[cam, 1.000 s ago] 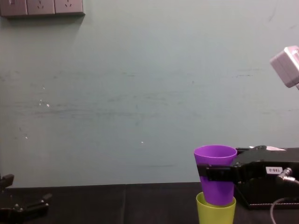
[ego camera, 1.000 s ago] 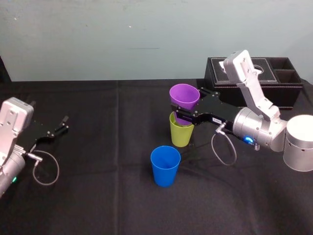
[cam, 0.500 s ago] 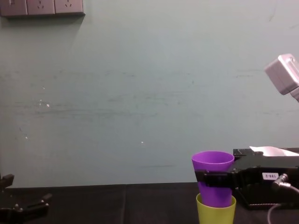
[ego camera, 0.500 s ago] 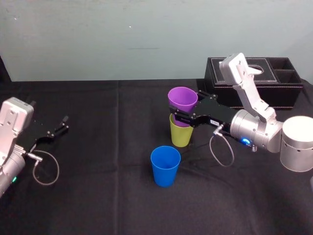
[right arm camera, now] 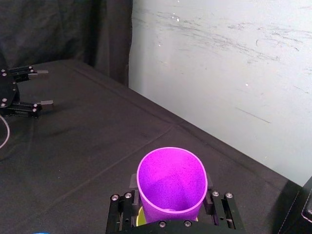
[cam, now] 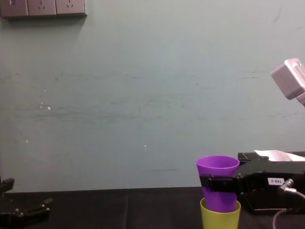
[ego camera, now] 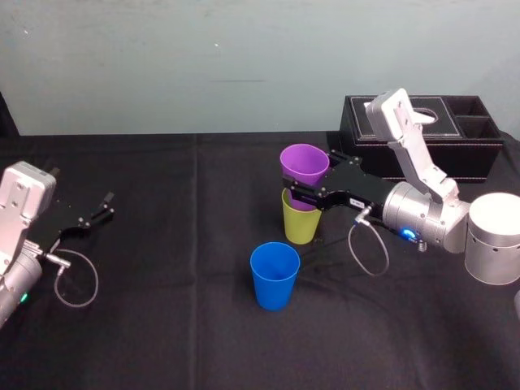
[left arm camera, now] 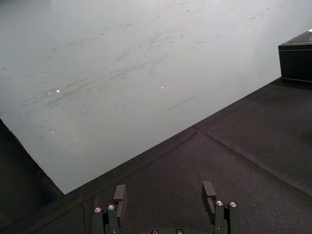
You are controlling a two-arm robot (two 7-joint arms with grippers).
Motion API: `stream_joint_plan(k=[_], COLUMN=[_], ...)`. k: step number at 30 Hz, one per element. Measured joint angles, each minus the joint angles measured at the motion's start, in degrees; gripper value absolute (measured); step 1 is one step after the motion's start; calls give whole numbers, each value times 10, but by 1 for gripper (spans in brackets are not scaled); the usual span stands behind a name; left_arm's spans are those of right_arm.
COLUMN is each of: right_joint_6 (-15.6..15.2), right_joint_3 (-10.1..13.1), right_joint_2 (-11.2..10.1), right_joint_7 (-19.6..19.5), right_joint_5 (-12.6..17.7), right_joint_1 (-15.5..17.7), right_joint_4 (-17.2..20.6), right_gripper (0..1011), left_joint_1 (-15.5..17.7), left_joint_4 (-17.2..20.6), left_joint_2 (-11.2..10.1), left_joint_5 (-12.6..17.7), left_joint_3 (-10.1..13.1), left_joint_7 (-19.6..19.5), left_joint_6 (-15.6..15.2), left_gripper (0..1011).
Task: Stack the three plastic cups sequentially using one hand.
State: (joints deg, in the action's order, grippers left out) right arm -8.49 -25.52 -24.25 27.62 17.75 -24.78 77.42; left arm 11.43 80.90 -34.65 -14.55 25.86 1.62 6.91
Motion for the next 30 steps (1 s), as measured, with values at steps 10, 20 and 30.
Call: stream_joint_plan(k=[10, 20, 30], right_joint_6=[-1, -1, 1], right_joint_3=[0, 0, 4], right_joint_2=[0, -1, -13], right_joint_7=[0, -1, 0], right_joint_5=[1, 1, 3], right_joint_1=[0, 1, 16], right_joint_4=[1, 2, 29], right_gripper=[856, 1003, 1003], left_joint_1=[0, 0, 0], left_joint_4=[0, 0, 0], left_joint_2=[0, 0, 0], left_joint_5=[0, 0, 0], left_joint_3=[0, 0, 0], left_joint_7=[0, 0, 0], left_joint_6=[0, 0, 0], left_gripper=[1011, 1011, 1011])
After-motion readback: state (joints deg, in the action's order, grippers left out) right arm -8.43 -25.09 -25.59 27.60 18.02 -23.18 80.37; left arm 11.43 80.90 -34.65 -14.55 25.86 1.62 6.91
